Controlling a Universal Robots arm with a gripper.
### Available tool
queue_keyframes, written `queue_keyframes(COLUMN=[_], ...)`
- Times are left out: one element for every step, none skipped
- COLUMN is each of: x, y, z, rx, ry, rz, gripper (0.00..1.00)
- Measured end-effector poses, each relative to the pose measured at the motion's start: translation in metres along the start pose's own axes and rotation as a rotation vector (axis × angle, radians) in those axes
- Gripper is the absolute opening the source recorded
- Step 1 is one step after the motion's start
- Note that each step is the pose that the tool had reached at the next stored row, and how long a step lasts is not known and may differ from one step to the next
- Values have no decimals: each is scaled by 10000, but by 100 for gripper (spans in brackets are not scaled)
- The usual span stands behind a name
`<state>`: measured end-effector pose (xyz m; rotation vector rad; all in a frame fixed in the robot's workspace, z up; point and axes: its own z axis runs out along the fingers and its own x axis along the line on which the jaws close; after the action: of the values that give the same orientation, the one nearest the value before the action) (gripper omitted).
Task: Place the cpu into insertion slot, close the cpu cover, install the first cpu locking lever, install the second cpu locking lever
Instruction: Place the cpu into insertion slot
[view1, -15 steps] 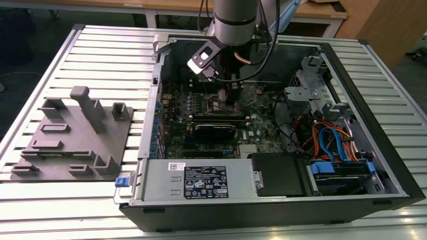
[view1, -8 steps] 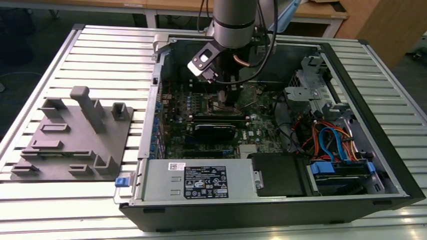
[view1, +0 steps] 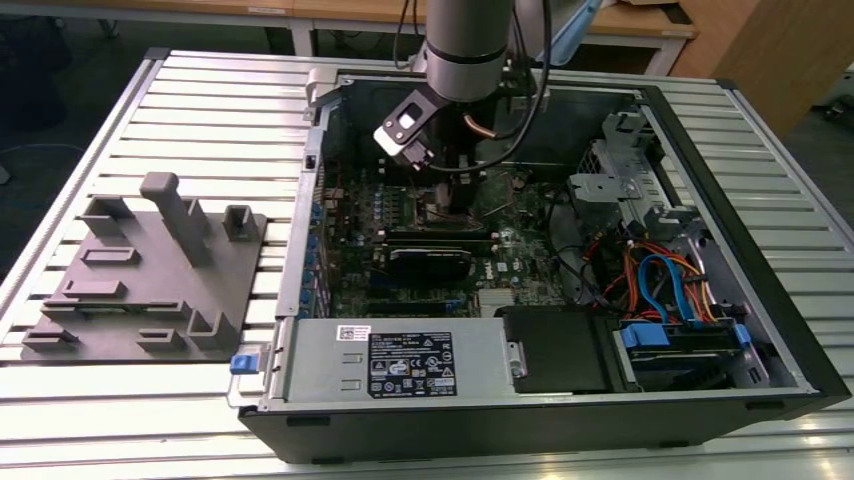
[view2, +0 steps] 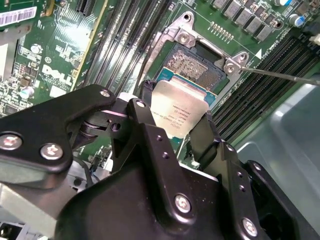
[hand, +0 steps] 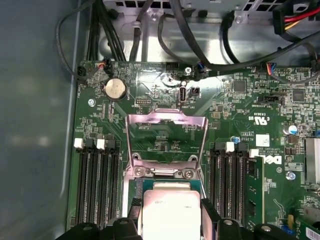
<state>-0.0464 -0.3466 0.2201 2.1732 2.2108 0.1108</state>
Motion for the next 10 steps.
queue_keyframes(x=[0,1,3,4,4,5,6,8,12,15], y=[-5,-9,-11,-11,-12,-13,-16,-19,-22,-25], z=[7,14,19,22,26,32,36,39,43,48], rx=[0,0,0,1,0,-1,0,1,1,1], ry=[1,2,3,8,14,17,17,18,17,18], rz=[-1,-1,-1,-1,-2,-1,1,2,0,0], gripper=[54,54,54,54,54,54,54,54,54,54])
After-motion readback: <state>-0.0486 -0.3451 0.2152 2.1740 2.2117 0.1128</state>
